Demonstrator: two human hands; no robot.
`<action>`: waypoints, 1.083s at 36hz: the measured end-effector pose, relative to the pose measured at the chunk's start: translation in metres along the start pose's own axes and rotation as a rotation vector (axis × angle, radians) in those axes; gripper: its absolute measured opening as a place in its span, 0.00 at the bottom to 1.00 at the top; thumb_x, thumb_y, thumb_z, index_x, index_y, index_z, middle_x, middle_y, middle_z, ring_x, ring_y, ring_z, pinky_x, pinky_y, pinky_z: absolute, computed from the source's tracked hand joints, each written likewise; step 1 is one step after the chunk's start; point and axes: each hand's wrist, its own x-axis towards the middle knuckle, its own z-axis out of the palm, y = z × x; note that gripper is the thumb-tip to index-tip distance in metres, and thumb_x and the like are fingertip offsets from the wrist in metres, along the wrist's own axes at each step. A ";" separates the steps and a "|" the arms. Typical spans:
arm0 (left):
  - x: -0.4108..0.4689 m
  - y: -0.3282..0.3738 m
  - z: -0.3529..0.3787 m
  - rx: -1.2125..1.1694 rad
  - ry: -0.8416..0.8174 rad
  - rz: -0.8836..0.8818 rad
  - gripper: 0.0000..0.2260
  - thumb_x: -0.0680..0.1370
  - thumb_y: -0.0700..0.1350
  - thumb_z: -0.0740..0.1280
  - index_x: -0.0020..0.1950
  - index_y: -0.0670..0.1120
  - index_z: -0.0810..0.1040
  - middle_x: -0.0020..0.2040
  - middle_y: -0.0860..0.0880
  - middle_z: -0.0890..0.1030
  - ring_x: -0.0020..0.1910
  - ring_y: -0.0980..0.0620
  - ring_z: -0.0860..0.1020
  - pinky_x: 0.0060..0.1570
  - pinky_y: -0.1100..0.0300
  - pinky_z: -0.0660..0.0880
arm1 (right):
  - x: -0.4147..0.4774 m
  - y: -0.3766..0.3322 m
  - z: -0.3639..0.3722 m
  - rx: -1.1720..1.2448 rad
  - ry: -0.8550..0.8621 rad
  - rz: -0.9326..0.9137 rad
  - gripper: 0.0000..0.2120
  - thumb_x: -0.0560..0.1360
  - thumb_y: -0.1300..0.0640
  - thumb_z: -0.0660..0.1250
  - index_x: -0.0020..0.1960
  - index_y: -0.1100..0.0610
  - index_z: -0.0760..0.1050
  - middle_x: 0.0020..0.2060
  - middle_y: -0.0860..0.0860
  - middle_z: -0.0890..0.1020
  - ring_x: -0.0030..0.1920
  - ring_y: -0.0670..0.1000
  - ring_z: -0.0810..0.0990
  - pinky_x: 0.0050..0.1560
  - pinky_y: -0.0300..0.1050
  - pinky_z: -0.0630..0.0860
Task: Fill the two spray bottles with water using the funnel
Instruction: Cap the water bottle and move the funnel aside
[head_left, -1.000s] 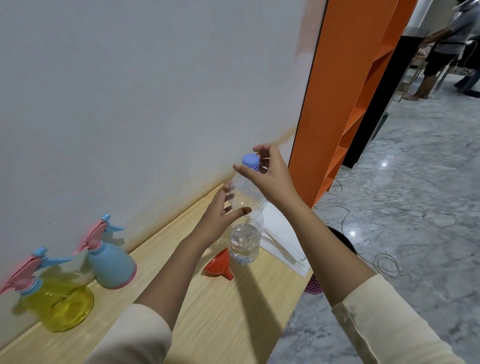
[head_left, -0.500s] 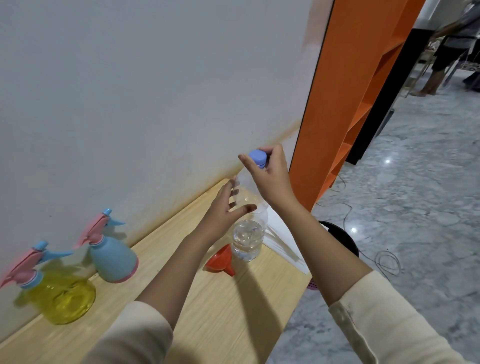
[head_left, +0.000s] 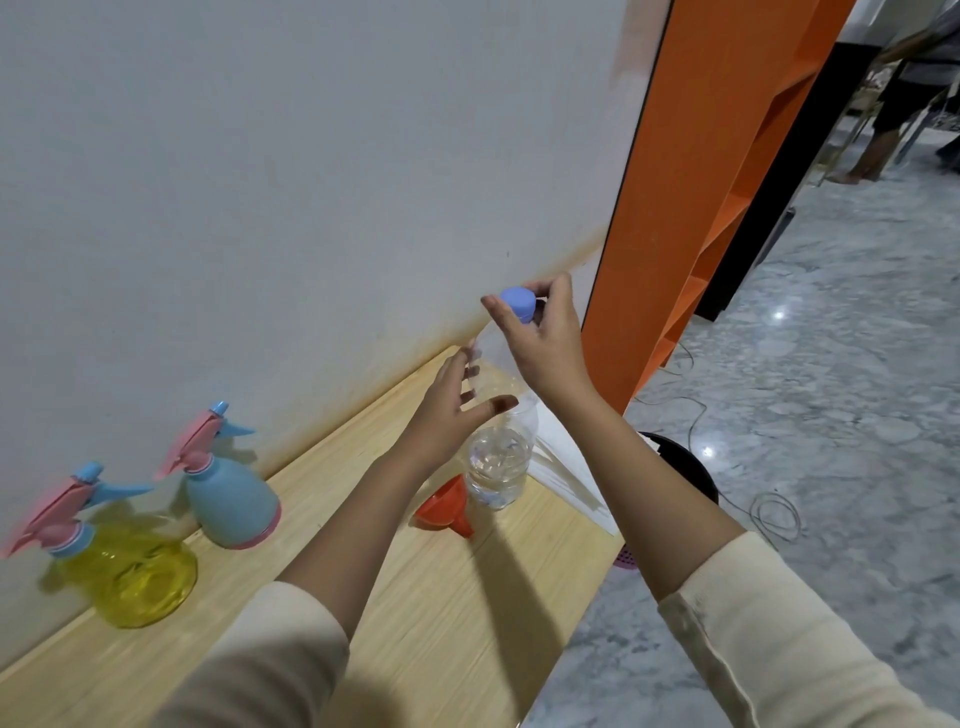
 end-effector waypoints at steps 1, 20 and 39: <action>0.000 0.000 -0.001 -0.001 0.001 0.002 0.34 0.73 0.48 0.71 0.75 0.46 0.59 0.71 0.51 0.66 0.66 0.58 0.68 0.59 0.65 0.69 | -0.001 0.000 0.001 0.001 -0.017 -0.007 0.16 0.75 0.51 0.68 0.52 0.58 0.65 0.45 0.49 0.72 0.42 0.46 0.73 0.42 0.31 0.69; -0.011 -0.005 0.000 0.137 -0.027 0.040 0.37 0.74 0.55 0.69 0.76 0.49 0.54 0.73 0.54 0.61 0.71 0.57 0.63 0.70 0.53 0.64 | -0.017 0.010 0.001 -0.064 0.006 -0.142 0.18 0.76 0.53 0.67 0.62 0.59 0.69 0.53 0.49 0.77 0.50 0.42 0.76 0.53 0.35 0.72; -0.077 -0.124 0.003 0.786 -0.235 -0.119 0.23 0.82 0.52 0.55 0.76 0.55 0.54 0.76 0.55 0.60 0.72 0.55 0.63 0.63 0.60 0.68 | -0.051 0.115 -0.021 -0.098 -0.375 0.070 0.53 0.63 0.48 0.79 0.73 0.38 0.44 0.69 0.44 0.68 0.68 0.44 0.69 0.65 0.44 0.70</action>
